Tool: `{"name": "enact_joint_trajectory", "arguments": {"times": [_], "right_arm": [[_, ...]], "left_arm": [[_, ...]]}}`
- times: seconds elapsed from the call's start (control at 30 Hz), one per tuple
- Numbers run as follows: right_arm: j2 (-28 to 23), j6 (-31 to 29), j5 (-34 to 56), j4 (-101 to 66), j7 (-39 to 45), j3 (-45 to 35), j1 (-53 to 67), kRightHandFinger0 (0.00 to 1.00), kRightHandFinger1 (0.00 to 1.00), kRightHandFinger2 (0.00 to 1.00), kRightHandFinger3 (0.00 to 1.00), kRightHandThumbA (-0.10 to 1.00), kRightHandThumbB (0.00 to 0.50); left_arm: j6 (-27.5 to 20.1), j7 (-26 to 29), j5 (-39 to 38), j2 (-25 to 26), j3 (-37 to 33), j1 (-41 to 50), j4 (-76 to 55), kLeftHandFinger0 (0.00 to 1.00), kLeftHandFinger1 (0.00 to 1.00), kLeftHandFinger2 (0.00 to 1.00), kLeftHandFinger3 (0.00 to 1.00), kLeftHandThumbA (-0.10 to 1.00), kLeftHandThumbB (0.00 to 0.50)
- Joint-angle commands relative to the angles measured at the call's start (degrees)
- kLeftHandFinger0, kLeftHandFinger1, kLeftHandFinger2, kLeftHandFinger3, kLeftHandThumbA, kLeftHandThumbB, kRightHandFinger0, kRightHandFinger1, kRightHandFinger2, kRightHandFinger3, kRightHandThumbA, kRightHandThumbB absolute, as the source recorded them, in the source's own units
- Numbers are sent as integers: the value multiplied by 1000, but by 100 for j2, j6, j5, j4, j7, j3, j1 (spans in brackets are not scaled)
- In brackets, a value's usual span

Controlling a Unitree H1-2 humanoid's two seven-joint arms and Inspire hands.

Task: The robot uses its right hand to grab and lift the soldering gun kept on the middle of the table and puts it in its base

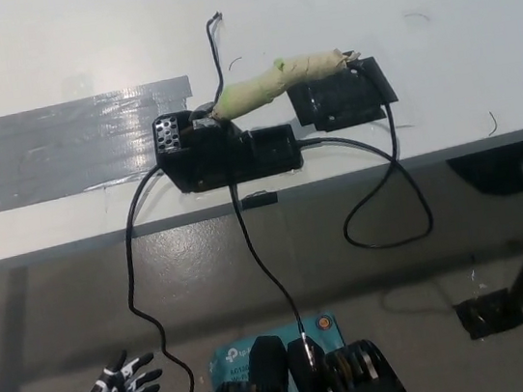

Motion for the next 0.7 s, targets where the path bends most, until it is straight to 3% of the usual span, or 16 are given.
{"name": "enact_joint_trajectory", "arguments": {"times": [0.0, 0.2, 0.23, 0.3, 0.33, 0.4, 0.43, 0.5, 0.67], "right_arm": [[-17, 517, 1908, 4, 177, -560, -253, 1000, 1000, 1000, 1000, 588, 317], [-52, 798, 2034, 68, 292, -531, -402, 924, 1000, 1000, 1000, 568, 331], [-73, 835, 2022, 55, 315, -491, -392, 917, 1000, 1000, 1000, 569, 345], [-136, 984, 1984, 4, 385, -378, -344, 915, 1000, 1000, 1000, 539, 327], [-221, 1171, 1987, 18, 496, -304, -343, 822, 1000, 1000, 1000, 537, 343], [-302, 1268, 1903, -48, 492, -199, -305, 775, 1000, 1000, 1000, 545, 347], [-366, 1331, 1846, -44, 497, -132, -296, 693, 985, 1000, 1000, 535, 342], [-465, 1511, 1847, -52, 523, -40, -288, 673, 1000, 1000, 1000, 533, 343], [-557, 1571, 1962, -59, 520, 41, -267, 649, 1000, 1000, 1000, 559, 345]], "left_arm": [[282, 421, 100, 101, 321, -27, -126, 971, 1000, 1000, 1000, 1000, 132], [533, 546, 119, 41, 474, -65, -88, 941, 1000, 1000, 1000, 1000, 84], [512, 533, 126, 49, 472, -62, -83, 940, 1000, 1000, 1000, 1000, 102], [455, 537, 156, 31, 489, -33, -36, 884, 1000, 1000, 1000, 1000, 94], [414, 525, 193, 42, 472, -24, -33, 883, 1000, 1000, 1000, 1000, 98], [440, 545, 221, 37, 481, 11, -53, 896, 1000, 1000, 1000, 1000, 88], [478, 546, 224, 36, 482, 5, -61, 903, 1000, 1000, 1000, 1000, 88], [520, 572, 207, 15, 509, 20, -63, 909, 1000, 1000, 1000, 1000, 77], [504, 557, 199, 30, 509, 31, -72, 888, 1000, 1000, 1000, 1000, 108]]}}
